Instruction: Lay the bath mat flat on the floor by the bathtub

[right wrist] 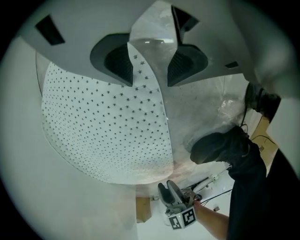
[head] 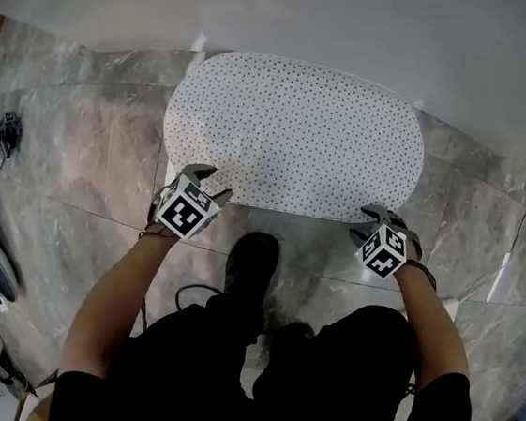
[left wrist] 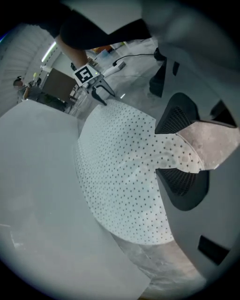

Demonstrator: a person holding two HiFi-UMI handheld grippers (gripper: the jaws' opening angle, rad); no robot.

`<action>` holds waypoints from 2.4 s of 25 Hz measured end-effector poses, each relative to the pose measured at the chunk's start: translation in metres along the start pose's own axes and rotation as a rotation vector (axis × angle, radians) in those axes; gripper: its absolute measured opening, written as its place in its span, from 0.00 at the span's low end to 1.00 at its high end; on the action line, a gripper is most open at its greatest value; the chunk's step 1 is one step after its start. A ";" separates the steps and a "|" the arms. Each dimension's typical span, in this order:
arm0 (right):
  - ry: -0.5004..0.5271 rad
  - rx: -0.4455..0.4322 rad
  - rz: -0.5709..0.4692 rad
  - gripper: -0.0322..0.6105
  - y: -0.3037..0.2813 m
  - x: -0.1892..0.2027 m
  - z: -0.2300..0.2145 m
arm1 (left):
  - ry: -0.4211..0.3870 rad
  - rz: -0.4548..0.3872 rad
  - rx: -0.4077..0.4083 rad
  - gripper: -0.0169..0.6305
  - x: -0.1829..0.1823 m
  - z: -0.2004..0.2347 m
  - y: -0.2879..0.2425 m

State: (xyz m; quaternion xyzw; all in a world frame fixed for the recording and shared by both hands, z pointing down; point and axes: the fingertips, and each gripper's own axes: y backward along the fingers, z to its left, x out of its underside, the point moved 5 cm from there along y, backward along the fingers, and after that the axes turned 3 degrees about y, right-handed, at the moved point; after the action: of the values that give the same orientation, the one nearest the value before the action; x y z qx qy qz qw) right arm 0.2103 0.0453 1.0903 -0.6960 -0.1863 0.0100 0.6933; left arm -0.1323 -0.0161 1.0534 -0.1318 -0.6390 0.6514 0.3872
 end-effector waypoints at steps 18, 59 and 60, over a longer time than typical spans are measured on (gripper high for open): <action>-0.032 -0.003 -0.049 0.07 0.003 0.005 0.008 | -0.313 0.228 -0.003 0.31 0.034 -0.031 -0.042; 0.114 -0.085 -0.015 0.07 0.008 0.003 0.012 | -0.545 0.319 0.095 0.07 0.026 -0.035 -0.025; 0.119 -0.098 -0.020 0.07 0.009 0.001 0.016 | -0.568 0.323 0.092 0.07 0.028 -0.037 -0.025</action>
State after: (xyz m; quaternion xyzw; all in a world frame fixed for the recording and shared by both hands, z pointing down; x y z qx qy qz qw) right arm 0.2094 0.0612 1.0816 -0.7266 -0.1520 -0.0477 0.6683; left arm -0.1178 0.0265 1.0801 -0.0268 -0.6621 0.7435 0.0906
